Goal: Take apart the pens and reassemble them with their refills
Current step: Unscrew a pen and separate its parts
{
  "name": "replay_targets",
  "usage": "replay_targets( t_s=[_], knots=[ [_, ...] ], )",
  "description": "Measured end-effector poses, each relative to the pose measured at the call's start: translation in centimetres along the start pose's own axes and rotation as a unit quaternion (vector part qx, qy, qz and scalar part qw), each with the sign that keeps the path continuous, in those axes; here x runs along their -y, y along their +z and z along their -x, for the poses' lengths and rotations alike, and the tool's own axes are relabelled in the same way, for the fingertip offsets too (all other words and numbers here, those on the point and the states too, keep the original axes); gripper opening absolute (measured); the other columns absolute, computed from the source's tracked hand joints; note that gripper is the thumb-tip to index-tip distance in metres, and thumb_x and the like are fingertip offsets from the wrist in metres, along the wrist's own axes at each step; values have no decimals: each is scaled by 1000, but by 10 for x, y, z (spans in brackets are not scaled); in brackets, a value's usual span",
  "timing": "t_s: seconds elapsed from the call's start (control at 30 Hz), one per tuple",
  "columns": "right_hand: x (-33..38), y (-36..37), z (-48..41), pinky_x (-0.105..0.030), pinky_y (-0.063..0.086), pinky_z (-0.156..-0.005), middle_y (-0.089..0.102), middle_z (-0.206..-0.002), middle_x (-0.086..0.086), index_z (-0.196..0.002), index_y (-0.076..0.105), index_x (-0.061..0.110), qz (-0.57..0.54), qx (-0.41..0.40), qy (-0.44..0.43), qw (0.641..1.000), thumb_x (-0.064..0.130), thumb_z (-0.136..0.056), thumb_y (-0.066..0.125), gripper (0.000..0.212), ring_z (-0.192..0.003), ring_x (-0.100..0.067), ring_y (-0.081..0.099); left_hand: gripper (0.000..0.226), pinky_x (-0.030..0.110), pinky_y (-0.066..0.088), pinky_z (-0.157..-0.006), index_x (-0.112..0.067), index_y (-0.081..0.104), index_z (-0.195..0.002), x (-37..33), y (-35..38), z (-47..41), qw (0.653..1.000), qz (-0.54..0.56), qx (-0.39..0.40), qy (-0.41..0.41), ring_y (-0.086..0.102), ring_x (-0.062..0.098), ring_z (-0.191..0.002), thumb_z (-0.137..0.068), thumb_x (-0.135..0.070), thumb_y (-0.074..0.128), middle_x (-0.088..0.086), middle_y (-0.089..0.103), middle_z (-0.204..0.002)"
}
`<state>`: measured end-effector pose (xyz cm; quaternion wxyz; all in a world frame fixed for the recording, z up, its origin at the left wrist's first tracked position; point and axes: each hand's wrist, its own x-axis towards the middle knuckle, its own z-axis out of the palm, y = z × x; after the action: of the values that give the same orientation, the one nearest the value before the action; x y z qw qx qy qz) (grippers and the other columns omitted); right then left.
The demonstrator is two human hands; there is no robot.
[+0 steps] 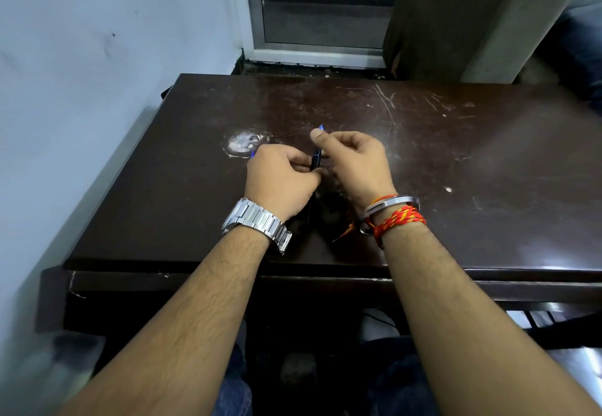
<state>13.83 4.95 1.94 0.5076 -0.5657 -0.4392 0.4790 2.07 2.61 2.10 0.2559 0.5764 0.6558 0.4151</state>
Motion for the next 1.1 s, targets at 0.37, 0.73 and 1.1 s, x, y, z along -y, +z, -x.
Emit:
replay_targets(
  t_s=[0.37,0.73,1.1],
  knots=[
    [-3,-1,0,-28,50,-60,72,-84,-3,-115,44,21,-14,3,-14,1000,28,-77,82,54,-54,-5,63,8,15,51,-60,-19,76,-75,-1,0,2,1000,-6,10,3,67,0,-63,-68,-23,80,-9,71,-66],
    [-1,-1,-1,-26,47,-57,75,-71,2,-104,45,26,-77,-16,-6,997,12,-85,73,36,-58,-9,63,8,6,45,-56,-20,77,-78,-5,0,2,999,-11,22,24,65,-5,-65,-71,-24,77,-10,71,-67],
    [5,-10,-5,-34,45,-74,78,-87,6,-101,47,29,-106,-100,-58,988,16,-96,59,19,-59,-1,55,4,6,44,-50,-24,75,-66,-5,-2,4,997,-49,47,38,64,-2,-59,-66,-27,78,-13,67,-57]
  ],
)
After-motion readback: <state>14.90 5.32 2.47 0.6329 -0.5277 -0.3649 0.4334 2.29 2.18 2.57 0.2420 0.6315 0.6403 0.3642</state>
